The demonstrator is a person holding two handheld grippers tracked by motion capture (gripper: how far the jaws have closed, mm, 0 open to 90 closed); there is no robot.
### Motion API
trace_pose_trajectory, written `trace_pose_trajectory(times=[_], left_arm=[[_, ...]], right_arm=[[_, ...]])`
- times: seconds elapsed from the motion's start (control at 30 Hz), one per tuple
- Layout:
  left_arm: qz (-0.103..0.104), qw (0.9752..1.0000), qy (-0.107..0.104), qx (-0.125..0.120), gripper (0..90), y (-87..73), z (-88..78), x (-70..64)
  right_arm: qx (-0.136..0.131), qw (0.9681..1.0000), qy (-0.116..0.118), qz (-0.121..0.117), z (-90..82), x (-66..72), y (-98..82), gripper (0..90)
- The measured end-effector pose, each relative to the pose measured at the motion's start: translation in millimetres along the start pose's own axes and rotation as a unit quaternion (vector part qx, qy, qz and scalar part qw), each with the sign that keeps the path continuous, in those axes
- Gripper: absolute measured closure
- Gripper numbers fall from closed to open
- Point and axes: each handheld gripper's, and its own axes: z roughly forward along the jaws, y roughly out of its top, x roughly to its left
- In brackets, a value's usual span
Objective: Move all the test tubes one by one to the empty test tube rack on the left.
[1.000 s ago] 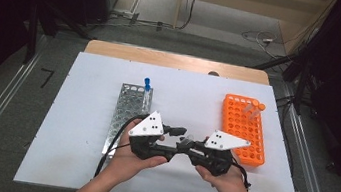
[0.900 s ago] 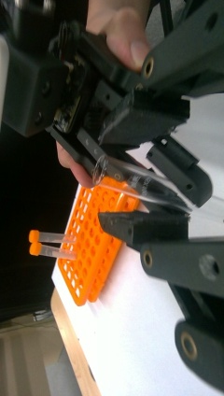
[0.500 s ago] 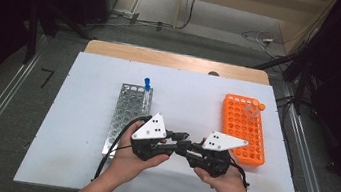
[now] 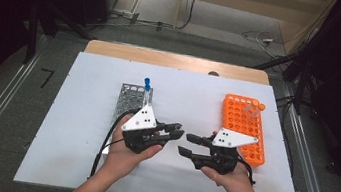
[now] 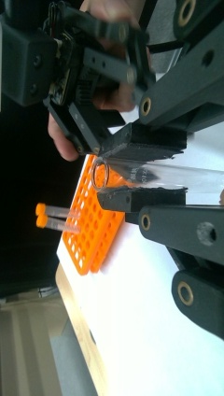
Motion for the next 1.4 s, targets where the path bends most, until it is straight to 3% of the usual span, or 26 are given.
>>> trace_pose_trajectory(times=[0.07, 0.17, 0.3, 0.43, 0.7, 1.0, 1.17, 1.4], left_arm=[[-0.002, 1.0000, 0.006, -0.003, 77.1, 0.0, -2.8, 3.9], [-0.005, 0.9998, 0.016, -0.005, 77.1, -0.2, -6.5, 10.1], [-0.013, 0.9994, 0.030, -0.009, 77.1, -0.2, -12.4, 19.4], [-0.016, 0.9989, 0.042, -0.012, 77.1, 0.2, -18.5, 28.6], [-0.030, 0.9969, 0.069, -0.022, 77.1, 1.8, -27.0, 48.3], [-0.045, 0.9928, 0.107, -0.026, 77.1, 2.7, -35.0, 71.6], [-0.050, 0.9896, 0.132, -0.028, 77.1, 1.7, -37.6, 81.5], [-0.057, 0.9837, 0.167, -0.033, 77.1, -2.8, -36.1, 91.3]], right_arm=[[0.004, 1.0000, -0.009, -0.001, -2.8, -2.8, -1.2, 27.8], [0.003, 0.9998, -0.017, 0.004, -8.8, -8.1, -4.7, 16.1], [0.002, 0.9997, -0.022, 0.013, -17.9, -17.4, -11.7, 6.5], [0.000, 0.9986, -0.049, 0.020, -28.9, -25.2, -19.9, 1.4], [-0.006, 0.9958, -0.079, 0.044, -52.9, -40.0, -36.3, 0.8], [-0.004, 0.9923, -0.106, 0.064, -74.8, -53.0, -55.6, 0.8], [-0.011, 0.9901, -0.118, 0.076, -80.3, -60.3, -57.3, 0.8], [-0.011, 0.9898, -0.121, 0.075, -80.9, -62.7, -59.3, 0.9]])
